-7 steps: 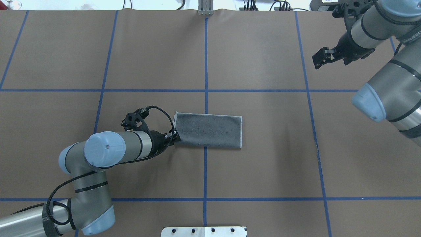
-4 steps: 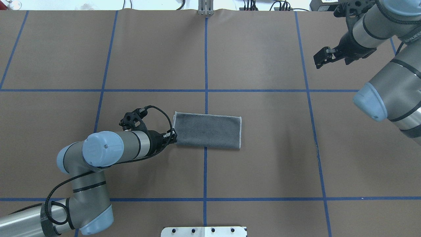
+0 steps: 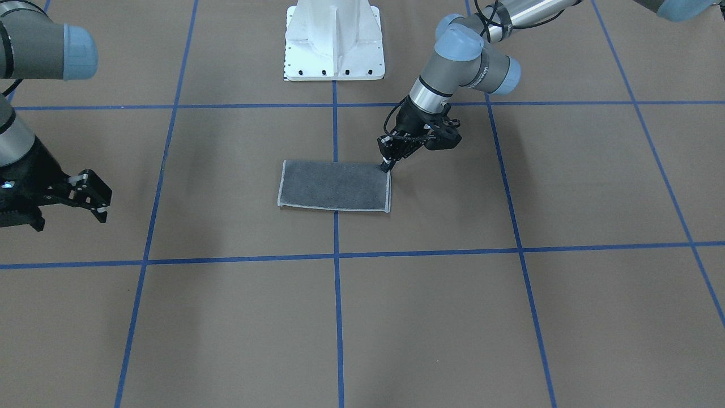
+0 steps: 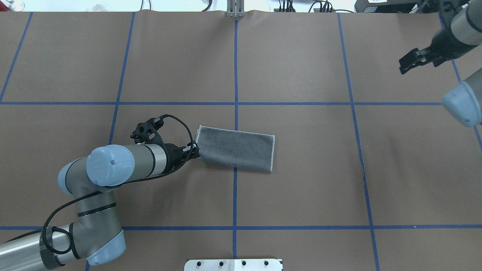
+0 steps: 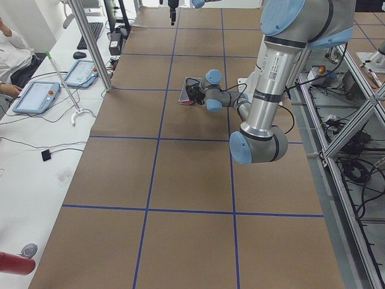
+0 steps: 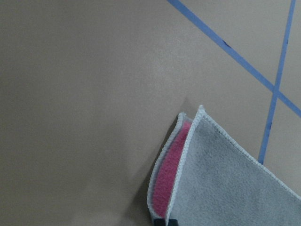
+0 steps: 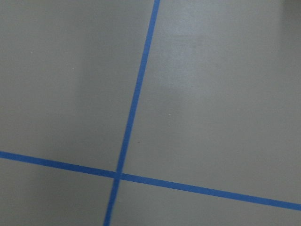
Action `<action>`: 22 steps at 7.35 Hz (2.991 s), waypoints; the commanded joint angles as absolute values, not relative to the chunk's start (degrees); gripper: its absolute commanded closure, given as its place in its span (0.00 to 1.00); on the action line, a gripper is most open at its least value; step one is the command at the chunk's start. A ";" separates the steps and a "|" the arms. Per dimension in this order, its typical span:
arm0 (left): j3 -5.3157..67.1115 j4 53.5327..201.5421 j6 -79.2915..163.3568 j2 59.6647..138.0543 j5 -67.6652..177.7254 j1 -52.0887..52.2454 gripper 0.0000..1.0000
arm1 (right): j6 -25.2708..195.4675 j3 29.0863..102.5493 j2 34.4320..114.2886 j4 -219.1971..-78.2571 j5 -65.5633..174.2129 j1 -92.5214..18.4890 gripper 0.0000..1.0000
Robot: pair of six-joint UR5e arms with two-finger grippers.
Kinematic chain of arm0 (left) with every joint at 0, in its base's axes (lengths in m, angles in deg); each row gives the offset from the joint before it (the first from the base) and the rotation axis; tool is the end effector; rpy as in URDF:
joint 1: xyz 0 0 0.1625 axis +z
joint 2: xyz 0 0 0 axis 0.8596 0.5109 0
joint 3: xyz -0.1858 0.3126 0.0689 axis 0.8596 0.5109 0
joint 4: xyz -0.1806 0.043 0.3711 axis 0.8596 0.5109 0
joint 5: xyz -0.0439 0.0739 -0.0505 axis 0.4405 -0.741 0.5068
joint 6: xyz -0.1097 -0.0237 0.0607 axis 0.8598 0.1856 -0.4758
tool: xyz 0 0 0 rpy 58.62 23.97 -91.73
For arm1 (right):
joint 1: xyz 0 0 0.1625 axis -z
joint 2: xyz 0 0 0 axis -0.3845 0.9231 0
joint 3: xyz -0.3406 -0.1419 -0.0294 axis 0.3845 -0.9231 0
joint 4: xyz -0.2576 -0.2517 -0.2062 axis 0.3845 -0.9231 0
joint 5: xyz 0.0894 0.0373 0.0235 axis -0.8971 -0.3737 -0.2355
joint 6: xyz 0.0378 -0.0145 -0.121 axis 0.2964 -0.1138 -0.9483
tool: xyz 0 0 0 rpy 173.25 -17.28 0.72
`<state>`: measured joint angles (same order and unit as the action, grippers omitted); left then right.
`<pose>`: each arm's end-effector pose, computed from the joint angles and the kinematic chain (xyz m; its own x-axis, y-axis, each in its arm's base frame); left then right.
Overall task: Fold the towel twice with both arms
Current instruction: 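Drag the folded strip's end with the left gripper over onto its other end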
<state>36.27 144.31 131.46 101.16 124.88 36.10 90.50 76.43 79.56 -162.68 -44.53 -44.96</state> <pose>0.5343 -0.3703 0.2666 0.1947 -0.3494 -0.9165 0.4332 0.8690 -0.2392 -0.1603 -0.5611 0.3817 0.7670 -0.2069 0.6074 0.0553 0.9644 0.2586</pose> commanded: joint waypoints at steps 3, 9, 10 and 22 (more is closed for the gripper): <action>38.18 144.15 127.35 99.58 124.99 33.53 1.00 | 63.37 71.18 88.21 -162.86 -50.53 -60.95 0.00; 45.67 143.54 122.93 91.47 120.70 34.65 1.00 | 62.97 70.91 89.37 -162.68 -50.53 -62.20 0.00; 45.40 142.92 122.93 93.05 120.51 35.71 1.00 | 62.97 70.91 89.28 -162.68 -50.53 -62.20 0.00; 32.76 135.89 110.36 114.51 118.22 39.14 0.94 | 63.59 70.91 88.84 -162.68 -51.33 -62.20 0.00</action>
<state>34.33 135.91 110.84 113.94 118.30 38.82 63.57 70.91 88.80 -162.75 -51.32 -62.20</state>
